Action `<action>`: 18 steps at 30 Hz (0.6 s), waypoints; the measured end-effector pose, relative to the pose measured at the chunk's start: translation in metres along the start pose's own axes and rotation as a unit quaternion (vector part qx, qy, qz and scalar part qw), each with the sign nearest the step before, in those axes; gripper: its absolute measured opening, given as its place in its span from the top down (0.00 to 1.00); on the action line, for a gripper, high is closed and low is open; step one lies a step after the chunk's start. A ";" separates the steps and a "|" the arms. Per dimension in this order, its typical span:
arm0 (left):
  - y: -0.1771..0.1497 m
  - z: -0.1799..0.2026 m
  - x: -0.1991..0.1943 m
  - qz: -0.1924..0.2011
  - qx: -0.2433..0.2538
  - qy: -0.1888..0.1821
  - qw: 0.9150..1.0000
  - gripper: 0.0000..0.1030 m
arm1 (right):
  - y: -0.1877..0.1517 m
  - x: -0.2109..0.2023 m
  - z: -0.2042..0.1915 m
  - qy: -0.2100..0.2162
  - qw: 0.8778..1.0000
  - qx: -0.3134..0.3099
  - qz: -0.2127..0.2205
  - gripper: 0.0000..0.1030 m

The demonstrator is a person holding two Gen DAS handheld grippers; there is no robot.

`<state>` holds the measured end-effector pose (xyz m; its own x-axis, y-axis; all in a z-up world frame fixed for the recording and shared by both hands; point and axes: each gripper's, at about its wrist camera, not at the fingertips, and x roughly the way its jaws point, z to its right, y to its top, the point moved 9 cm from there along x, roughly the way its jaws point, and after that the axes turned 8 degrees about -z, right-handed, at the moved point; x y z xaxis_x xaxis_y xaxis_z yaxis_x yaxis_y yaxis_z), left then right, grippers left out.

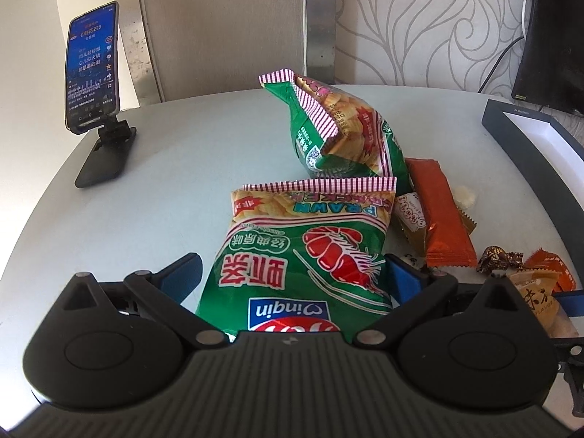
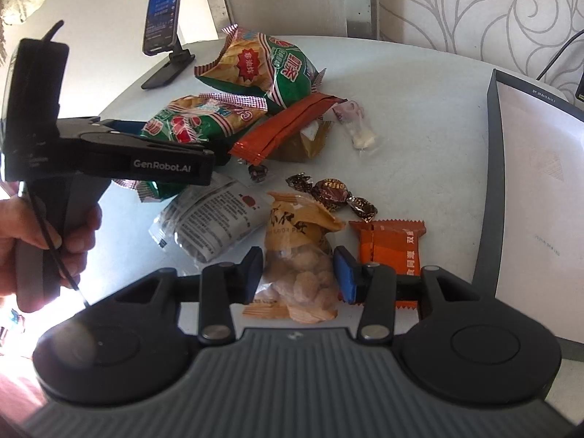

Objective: Organize snacks
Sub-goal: 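Grasp the green shrimp-chip bag with the left gripper while the right grasps the clear nut bag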

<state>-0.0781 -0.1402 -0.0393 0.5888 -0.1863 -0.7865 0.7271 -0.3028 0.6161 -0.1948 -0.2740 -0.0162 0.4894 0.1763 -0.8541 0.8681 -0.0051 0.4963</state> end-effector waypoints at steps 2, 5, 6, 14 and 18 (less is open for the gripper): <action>0.000 0.000 0.000 -0.003 -0.001 -0.008 1.000 0.00 | 0.000 0.000 -0.001 -0.002 1.000 -0.002 -0.001 0.55; 0.000 0.000 -0.001 0.001 0.000 -0.015 1.000 0.02 | 0.001 0.001 -0.001 -0.003 1.000 -0.004 -0.003 0.55; -0.001 0.001 -0.001 -0.001 0.000 -0.018 1.000 0.08 | 0.001 0.001 -0.001 -0.003 1.000 -0.005 -0.003 0.55; -0.001 -0.003 0.000 -0.003 -0.016 -0.029 0.999 0.07 | 0.001 0.003 -0.002 -0.008 1.000 -0.004 -0.005 0.54; 0.002 -0.001 0.002 -0.003 0.000 -0.019 1.000 0.09 | 0.001 0.004 -0.003 -0.012 1.000 -0.008 -0.006 0.54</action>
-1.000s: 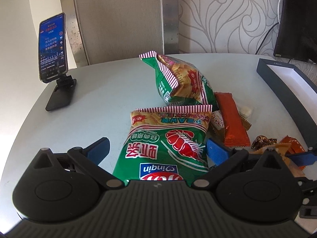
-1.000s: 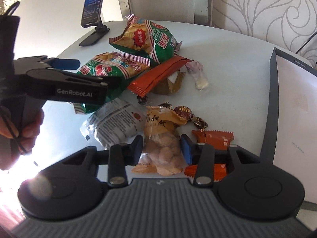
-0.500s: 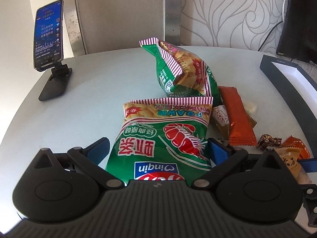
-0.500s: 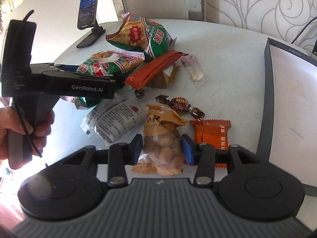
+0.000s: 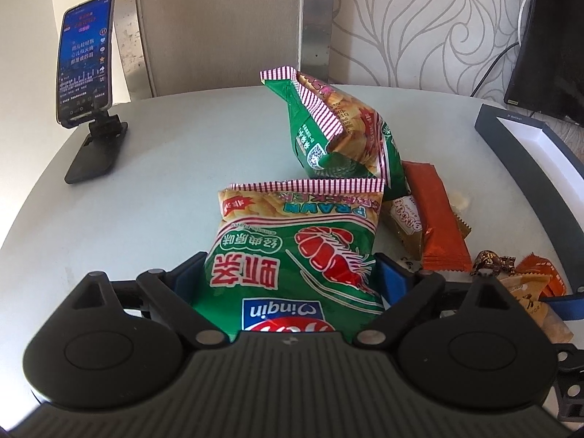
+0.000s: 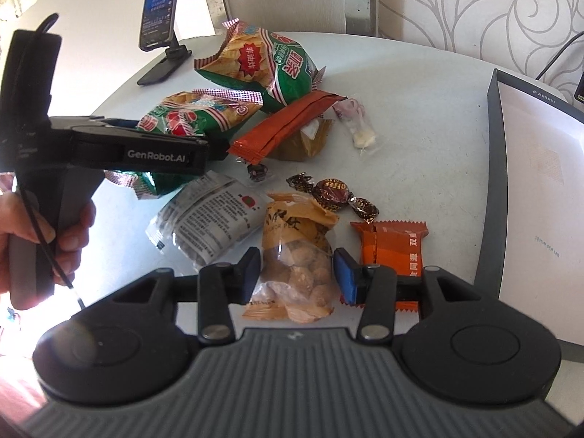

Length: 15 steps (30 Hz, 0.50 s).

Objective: Organize snacks
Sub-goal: 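Grasp the green shrimp-chip bag with the left gripper while the right grasps the clear nut bag, then carry the green bag and nut bag over the white tray with both grippers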

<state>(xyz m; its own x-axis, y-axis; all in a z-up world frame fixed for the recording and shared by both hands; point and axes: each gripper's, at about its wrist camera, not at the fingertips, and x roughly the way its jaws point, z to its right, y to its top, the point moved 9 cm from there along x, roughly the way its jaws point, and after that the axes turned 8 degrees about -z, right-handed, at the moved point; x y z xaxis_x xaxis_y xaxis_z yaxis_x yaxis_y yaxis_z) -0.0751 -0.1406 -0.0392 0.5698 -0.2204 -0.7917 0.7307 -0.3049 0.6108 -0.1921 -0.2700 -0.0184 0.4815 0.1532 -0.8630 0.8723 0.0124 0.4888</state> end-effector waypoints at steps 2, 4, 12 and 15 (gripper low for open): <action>0.000 0.003 -0.003 0.003 0.012 0.003 1.000 0.16 | 0.000 -0.002 -0.002 -0.009 1.000 -0.014 0.002 0.55; 0.000 0.004 -0.006 0.009 0.018 0.010 1.000 0.27 | 0.000 -0.003 -0.003 -0.017 0.999 -0.027 0.003 0.56; 0.001 0.001 -0.009 0.014 0.017 0.022 1.000 0.40 | -0.001 -0.006 -0.007 -0.024 0.999 -0.036 0.003 0.58; 0.001 0.003 -0.012 0.018 0.020 0.027 0.999 0.40 | -0.002 -0.009 -0.009 -0.023 0.999 -0.036 0.004 0.59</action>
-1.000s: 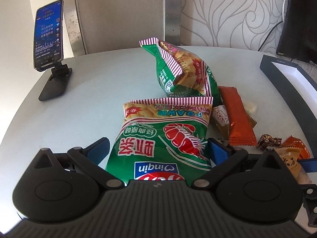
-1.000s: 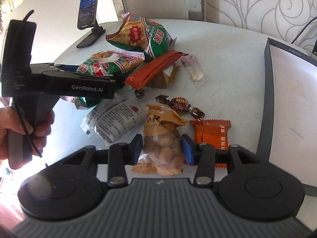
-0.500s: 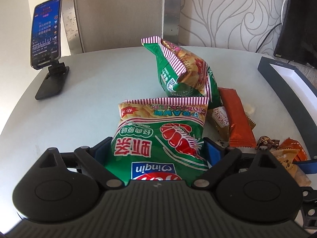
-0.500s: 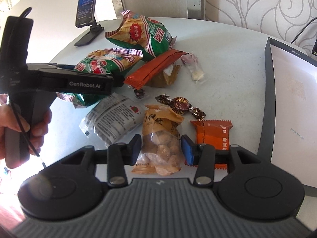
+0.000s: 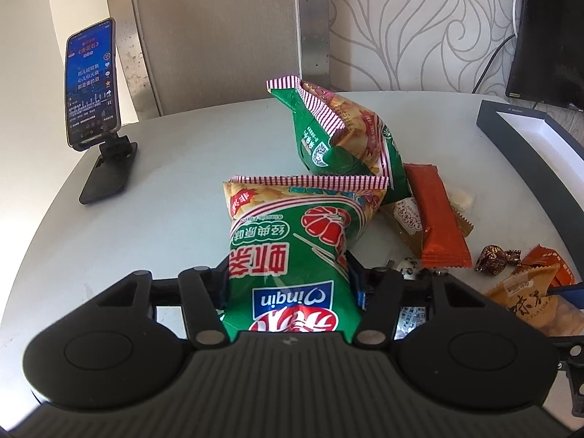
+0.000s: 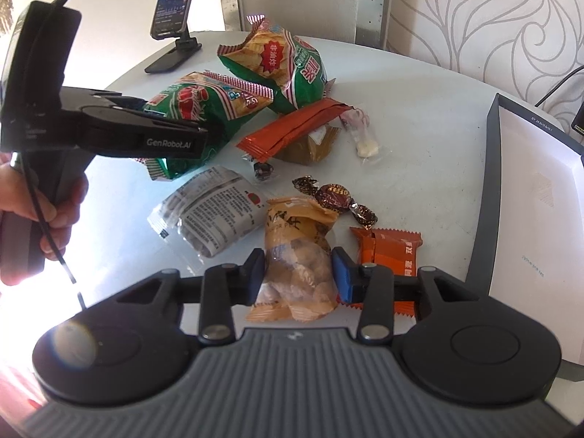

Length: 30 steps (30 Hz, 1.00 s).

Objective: Organize snacks
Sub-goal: 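Carry the green bag and nut bag over the white tray with both grippers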

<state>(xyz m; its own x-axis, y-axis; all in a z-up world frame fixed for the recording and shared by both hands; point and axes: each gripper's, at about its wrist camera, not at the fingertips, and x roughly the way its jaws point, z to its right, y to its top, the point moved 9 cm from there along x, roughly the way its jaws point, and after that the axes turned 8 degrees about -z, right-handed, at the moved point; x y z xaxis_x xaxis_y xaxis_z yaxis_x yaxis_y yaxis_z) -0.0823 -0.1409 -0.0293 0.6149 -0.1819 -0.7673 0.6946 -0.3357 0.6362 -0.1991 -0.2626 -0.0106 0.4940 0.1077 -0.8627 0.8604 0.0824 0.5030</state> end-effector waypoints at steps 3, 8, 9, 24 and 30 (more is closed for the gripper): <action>0.003 -0.001 -0.006 0.010 0.001 0.007 1.000 0.41 | 0.000 -0.004 -0.002 0.000 1.000 0.000 0.002 0.59; 0.010 -0.002 -0.022 0.028 -0.002 0.005 1.000 0.41 | -0.001 -0.011 -0.007 0.002 1.000 0.001 0.008 0.59; 0.010 -0.002 -0.024 0.030 -0.002 0.003 1.000 0.41 | -0.001 -0.013 -0.007 0.002 1.000 0.002 0.009 0.59; -0.013 -0.022 -0.042 0.017 -0.025 -0.011 0.999 0.41 | -0.004 -0.031 -0.011 0.009 0.999 0.025 0.019 0.59; -0.017 -0.031 -0.053 0.025 -0.018 -0.025 0.999 0.41 | 0.001 -0.039 -0.021 0.002 0.999 0.031 0.025 0.59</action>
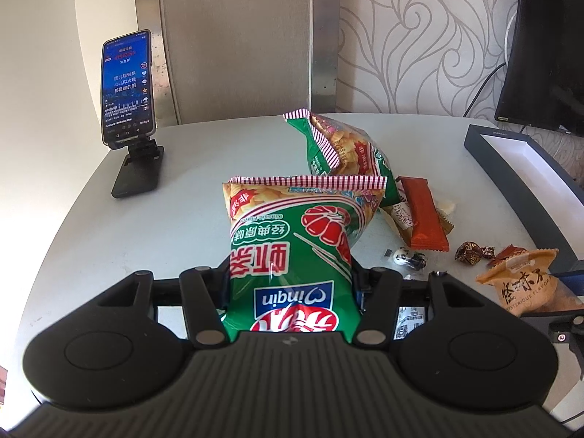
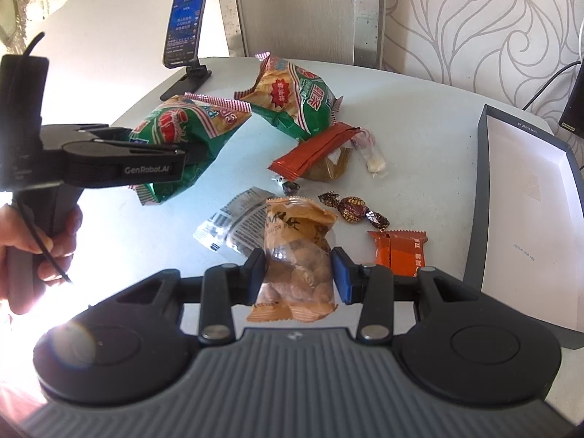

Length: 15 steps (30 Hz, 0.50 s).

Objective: Organize snacks
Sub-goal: 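Carry the green bag and nut bag over the white tray with both grippers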

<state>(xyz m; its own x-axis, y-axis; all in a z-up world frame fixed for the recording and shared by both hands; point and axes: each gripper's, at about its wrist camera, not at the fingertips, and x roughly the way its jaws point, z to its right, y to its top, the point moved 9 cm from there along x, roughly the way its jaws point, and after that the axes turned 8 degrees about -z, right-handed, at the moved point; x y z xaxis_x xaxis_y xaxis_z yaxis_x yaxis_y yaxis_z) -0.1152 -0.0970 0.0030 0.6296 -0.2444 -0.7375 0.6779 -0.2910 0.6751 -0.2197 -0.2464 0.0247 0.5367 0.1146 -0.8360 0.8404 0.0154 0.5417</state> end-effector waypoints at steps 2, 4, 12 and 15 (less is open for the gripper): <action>0.000 -0.002 -0.004 0.003 0.002 -0.006 1.000 0.41 | 0.000 -0.003 -0.002 -0.005 1.000 0.007 -0.001 0.59; 0.003 -0.003 -0.009 0.010 0.005 -0.013 1.000 0.41 | 0.000 -0.006 -0.005 -0.010 1.000 0.012 -0.002 0.59; 0.015 0.005 -0.017 0.019 0.014 -0.033 0.999 0.41 | 0.000 -0.018 -0.018 -0.014 1.000 0.015 0.003 0.59; 0.026 0.014 -0.024 0.031 0.018 -0.035 0.999 0.41 | 0.004 -0.022 -0.018 -0.010 1.000 0.013 0.013 0.59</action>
<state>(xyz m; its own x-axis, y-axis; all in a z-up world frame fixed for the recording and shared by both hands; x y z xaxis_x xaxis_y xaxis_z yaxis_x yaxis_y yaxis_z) -0.1181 -0.1112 0.0382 0.6407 -0.3265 -0.6949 0.6236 -0.3067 0.7190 -0.2298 -0.2312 0.0467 0.5594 0.0949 -0.8235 0.8279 -0.0140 0.5607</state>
